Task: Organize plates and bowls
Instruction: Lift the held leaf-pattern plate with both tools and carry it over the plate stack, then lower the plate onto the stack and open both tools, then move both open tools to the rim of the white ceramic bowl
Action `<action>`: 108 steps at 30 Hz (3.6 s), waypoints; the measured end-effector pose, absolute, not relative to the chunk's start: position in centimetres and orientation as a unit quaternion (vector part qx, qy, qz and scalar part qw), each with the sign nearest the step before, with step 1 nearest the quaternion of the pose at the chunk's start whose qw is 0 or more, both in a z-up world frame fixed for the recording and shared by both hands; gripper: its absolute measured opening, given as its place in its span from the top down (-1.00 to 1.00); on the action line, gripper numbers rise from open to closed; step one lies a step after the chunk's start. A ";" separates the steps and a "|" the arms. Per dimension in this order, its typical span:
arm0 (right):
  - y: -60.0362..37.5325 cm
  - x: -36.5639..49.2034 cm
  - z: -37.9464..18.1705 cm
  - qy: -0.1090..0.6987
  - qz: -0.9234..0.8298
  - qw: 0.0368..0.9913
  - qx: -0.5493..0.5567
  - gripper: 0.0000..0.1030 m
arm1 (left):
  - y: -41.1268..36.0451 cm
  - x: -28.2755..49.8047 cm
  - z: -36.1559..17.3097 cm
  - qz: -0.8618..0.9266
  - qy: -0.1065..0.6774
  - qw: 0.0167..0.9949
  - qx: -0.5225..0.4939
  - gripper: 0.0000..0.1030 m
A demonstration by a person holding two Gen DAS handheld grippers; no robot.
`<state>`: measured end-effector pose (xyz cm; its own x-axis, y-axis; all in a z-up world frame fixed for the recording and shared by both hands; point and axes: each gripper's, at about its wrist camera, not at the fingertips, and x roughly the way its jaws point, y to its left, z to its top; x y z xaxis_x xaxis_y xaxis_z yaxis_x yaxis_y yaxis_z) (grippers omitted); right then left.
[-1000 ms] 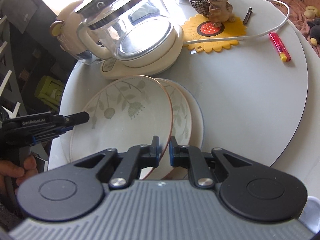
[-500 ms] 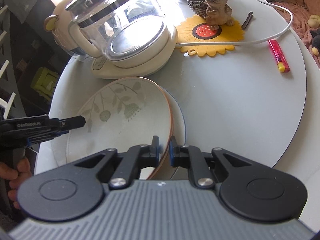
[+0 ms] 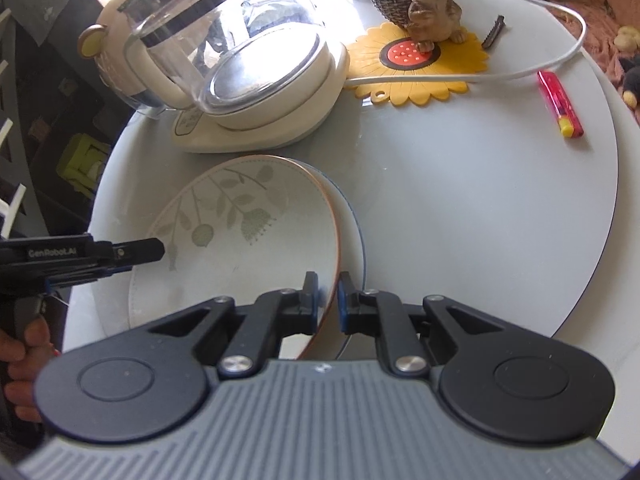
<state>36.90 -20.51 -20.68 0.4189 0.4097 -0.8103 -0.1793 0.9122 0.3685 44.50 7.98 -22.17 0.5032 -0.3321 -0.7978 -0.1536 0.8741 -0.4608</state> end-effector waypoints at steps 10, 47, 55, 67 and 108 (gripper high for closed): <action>-20.1 37.5 -20.9 0.504 0.167 0.842 0.099 0.74 | 8.1 44.1 -21.9 -0.058 0.528 0.811 -0.244 0.57; -21.9 28.9 -6.8 0.357 0.183 0.910 0.107 0.74 | 1.1 33.9 -2.7 -0.100 0.388 0.906 -0.134 0.56; -20.9 24.1 -2.0 0.325 0.167 0.924 0.112 0.73 | 3.1 29.5 0.6 -0.123 0.359 0.915 -0.137 0.56; -19.3 18.0 -2.2 0.341 0.139 0.921 0.125 0.72 | 6.2 23.9 -0.7 -0.136 0.367 0.911 -0.135 0.56; -10.0 15.4 -18.3 0.562 0.227 0.791 0.082 0.25 | 13.1 19.2 -23.3 -0.074 0.558 0.797 -0.217 -0.04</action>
<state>15.40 -10.05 -18.34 0.2659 0.4508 -0.8521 -0.2677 0.8837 0.3840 19.24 13.06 -23.31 0.3653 -0.3602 -0.8584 -0.1235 0.8952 -0.4282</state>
